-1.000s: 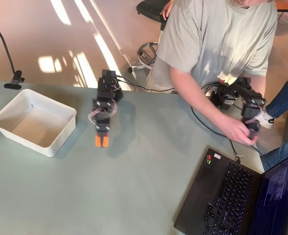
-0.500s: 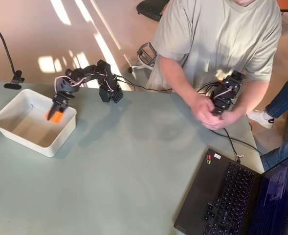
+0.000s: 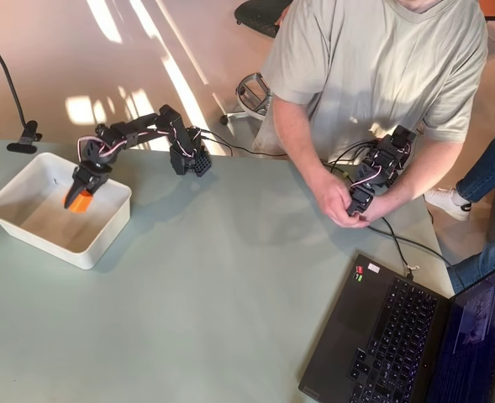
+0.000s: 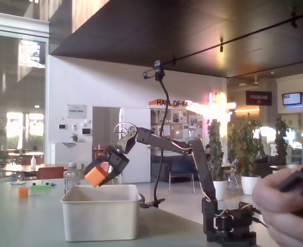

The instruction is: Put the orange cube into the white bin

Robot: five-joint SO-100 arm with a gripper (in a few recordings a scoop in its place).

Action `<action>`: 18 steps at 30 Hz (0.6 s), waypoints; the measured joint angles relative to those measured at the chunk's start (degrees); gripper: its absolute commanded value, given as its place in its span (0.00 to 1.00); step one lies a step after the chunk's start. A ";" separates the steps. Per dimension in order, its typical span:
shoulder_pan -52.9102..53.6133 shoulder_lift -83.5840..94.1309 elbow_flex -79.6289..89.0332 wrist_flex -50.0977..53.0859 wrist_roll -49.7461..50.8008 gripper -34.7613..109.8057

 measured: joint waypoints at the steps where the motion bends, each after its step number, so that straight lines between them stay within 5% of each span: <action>1: 0.00 0.00 0.00 0.00 0.00 0.50; 9: 0.44 -0.09 0.00 0.09 0.00 0.66; 18: -2.99 2.11 0.00 2.90 0.35 0.66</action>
